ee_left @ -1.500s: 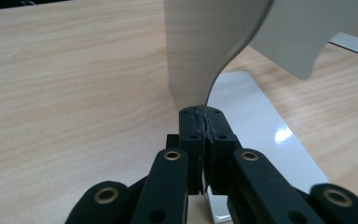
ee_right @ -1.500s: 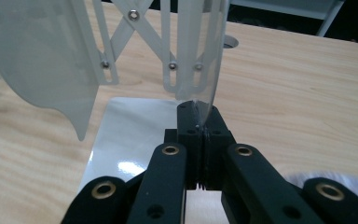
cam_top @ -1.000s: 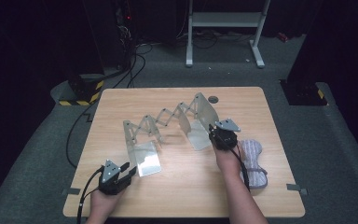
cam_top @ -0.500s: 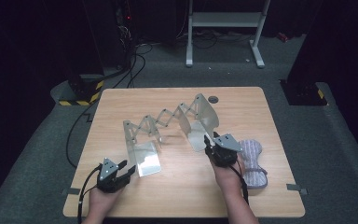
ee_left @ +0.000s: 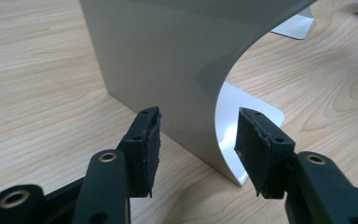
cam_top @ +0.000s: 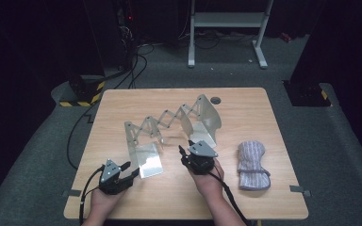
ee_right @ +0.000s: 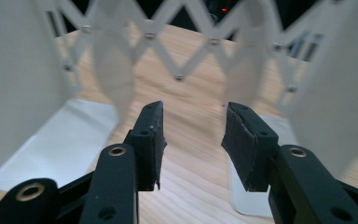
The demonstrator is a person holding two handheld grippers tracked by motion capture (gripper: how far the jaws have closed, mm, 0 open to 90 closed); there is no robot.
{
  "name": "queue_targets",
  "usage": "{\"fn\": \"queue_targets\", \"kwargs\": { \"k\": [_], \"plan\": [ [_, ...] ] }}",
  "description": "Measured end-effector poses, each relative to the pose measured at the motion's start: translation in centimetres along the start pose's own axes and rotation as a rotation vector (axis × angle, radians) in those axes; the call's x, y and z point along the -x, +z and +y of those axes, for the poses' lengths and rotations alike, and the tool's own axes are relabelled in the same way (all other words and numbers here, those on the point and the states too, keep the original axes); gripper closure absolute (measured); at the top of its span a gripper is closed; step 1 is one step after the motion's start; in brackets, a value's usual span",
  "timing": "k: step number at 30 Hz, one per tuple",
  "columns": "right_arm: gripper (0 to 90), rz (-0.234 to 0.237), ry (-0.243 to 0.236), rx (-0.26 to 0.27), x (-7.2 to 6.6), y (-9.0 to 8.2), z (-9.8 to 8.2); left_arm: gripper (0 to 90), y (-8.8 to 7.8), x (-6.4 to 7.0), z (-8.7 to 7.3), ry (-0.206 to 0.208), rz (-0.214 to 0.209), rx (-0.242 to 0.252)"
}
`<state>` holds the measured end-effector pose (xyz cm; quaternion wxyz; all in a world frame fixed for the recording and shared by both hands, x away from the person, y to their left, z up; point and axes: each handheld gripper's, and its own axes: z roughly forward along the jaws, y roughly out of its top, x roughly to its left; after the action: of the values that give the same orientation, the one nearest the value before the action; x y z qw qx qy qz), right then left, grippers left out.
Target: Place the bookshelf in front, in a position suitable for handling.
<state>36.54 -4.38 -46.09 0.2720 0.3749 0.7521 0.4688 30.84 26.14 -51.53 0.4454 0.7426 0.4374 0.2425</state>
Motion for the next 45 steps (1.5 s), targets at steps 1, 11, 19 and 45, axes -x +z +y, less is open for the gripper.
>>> {"fn": "queue_targets", "kwargs": {
  "k": [1, 11, 19, 45],
  "plan": [
    [57.3, 0.011, -0.005, 0.000, -0.4, 0.2, 0.1, 49.5, -0.2, -0.1, 0.0, 0.001, 0.004, 0.001],
    [58.1, 0.104, -0.050, -0.004, -3.6, 2.7, 1.3, 49.5, -2.1, -1.1, -1.0, -0.033, 0.058, 0.014],
    [84.1, 0.097, -0.048, 0.007, -4.2, 5.1, 2.8, 49.5, -2.9, -1.6, -1.4, -0.042, 0.092, 0.014],
    [87.6, 0.040, -0.047, 0.032, -1.8, -2.4, -1.1, 41.1, 0.7, 1.4, 1.5, 0.037, -0.067, 0.081]
  ]
}}
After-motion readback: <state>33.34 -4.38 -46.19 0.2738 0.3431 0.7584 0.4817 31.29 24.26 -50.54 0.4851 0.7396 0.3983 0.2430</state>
